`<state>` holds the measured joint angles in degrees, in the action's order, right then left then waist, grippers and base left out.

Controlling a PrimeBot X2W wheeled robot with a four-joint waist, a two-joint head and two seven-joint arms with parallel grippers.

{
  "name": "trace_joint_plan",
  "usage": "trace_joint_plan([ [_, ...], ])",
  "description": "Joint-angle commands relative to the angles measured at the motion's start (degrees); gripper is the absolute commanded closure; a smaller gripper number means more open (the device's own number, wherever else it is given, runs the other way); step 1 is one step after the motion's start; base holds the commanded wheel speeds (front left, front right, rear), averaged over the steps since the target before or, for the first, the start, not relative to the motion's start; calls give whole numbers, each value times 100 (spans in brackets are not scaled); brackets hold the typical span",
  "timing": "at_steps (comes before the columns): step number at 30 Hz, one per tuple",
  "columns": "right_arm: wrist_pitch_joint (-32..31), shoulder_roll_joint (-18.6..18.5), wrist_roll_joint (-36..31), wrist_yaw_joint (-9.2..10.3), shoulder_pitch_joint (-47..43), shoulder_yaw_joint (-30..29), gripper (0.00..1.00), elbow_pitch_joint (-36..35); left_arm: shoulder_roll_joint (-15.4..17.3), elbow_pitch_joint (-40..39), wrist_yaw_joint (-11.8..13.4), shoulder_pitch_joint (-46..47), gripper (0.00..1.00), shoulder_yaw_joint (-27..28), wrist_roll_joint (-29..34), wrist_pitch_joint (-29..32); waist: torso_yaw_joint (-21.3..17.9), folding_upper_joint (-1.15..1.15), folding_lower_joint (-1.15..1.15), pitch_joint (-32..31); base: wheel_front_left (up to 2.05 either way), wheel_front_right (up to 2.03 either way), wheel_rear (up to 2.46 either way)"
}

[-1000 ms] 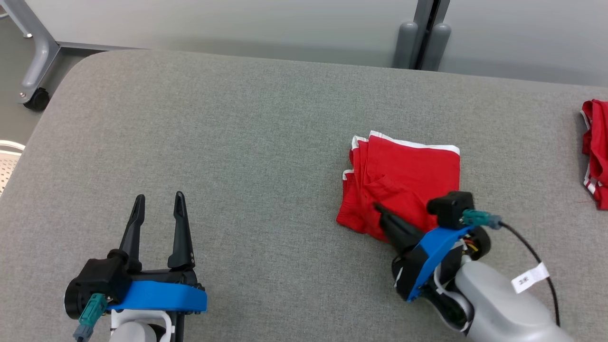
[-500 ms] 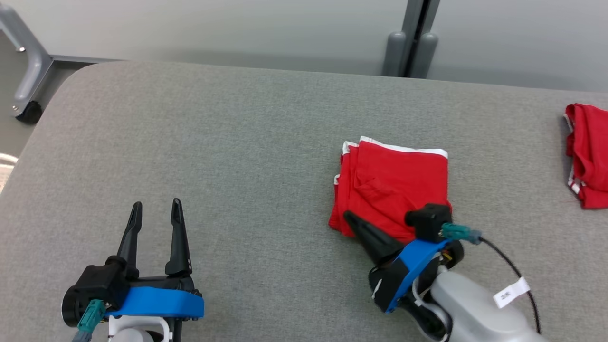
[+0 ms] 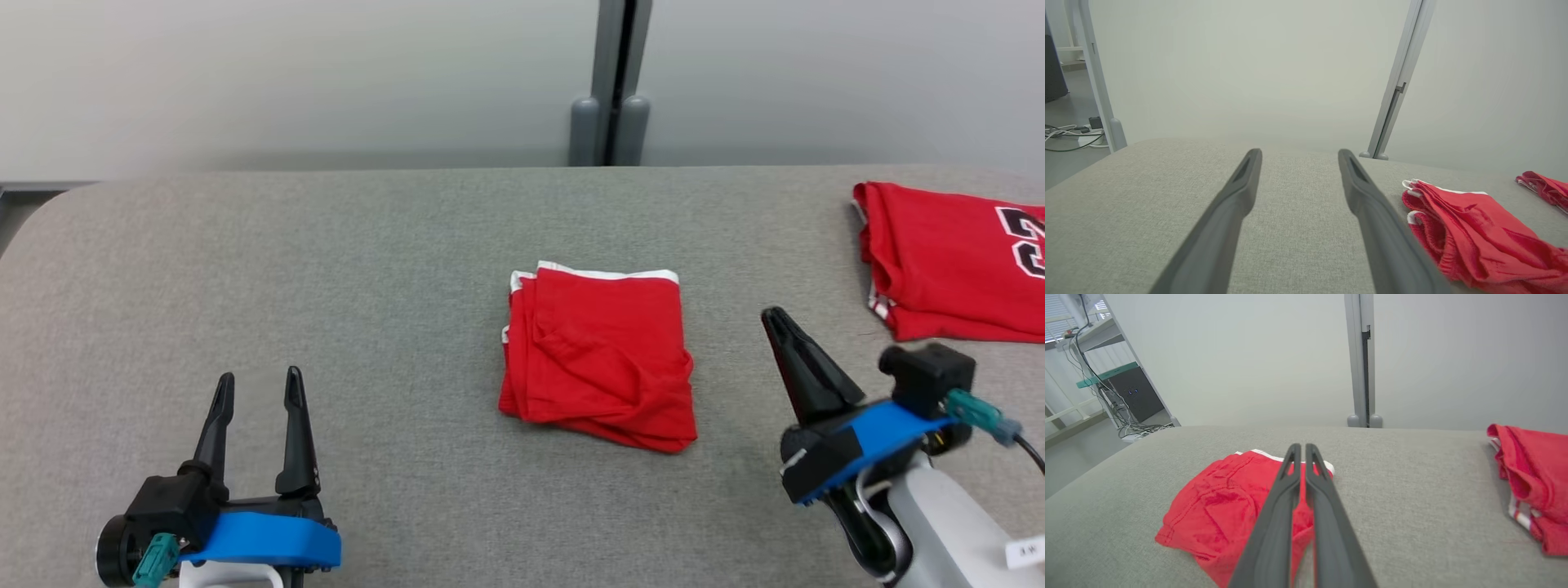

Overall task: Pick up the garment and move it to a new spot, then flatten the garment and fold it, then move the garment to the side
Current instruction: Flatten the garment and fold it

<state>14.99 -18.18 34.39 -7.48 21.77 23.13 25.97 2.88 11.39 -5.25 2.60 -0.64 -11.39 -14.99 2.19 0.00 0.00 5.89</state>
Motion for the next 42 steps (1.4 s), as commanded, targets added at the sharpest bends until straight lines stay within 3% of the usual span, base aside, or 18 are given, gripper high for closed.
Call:
trace_joint_plan([
  [1, 23, 35, -169, -3, -273, -200, 1, -134, -1, 27, 13, -51, 0, 27, 58, -26, -139, 0, 0, -124, 0, 0, 0],
  [10, 24, 325, -806, -3, -1162, -1150, 0, -724, -1, 93, 18, -187, 0, 86, 272, -26, -350, 0, 0, -349, 0, 0, 0],
  [21, 7, 874, -1576, -3, -2174, -2052, 0, -1438, 30, 121, 67, -380, 0, 48, 570, -26, -315, 0, 0, -600, 0, 0, 0],
  [32, -235, 1293, -2099, -2, -2744, -2306, 0, -1924, 124, 209, 136, -508, 0, 89, 641, -26, -253, 0, 0, -679, 0, 0, 0],
  [42, -355, 1361, -2175, -3, -2815, -2341, 0, -2032, 156, 281, 161, -496, 0, 81, 641, -26, -247, 0, 0, -687, 0, 0, 0],
])
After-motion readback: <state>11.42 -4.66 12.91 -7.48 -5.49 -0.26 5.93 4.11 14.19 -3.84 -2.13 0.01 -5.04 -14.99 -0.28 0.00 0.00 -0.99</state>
